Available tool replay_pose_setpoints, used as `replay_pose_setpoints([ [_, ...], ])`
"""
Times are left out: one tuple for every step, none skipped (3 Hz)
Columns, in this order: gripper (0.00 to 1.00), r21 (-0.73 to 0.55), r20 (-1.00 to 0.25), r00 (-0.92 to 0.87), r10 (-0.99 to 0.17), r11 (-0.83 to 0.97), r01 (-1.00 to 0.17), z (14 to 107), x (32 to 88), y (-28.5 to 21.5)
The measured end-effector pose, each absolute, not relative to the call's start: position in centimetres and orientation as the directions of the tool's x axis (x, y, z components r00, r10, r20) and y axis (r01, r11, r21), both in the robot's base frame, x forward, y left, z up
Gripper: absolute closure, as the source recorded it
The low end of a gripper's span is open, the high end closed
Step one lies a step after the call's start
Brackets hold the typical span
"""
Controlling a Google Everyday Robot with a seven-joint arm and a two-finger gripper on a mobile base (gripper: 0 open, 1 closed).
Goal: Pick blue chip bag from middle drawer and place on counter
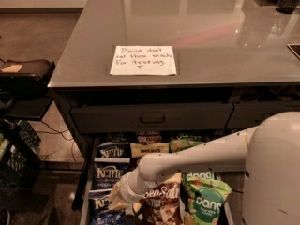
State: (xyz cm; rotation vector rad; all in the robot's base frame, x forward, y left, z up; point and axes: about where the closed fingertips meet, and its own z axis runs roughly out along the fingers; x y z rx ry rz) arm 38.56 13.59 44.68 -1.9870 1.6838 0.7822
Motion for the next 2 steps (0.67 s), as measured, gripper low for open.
replay_pose_setpoints([
  [0.44,0.036,-0.671,0.136,-0.729,-0.215,-0.976,44.6,39.1,15.4],
  [0.3,0.031,-0.681,0.157,-0.715,-0.243,-0.97,44.5,39.4,16.8],
])
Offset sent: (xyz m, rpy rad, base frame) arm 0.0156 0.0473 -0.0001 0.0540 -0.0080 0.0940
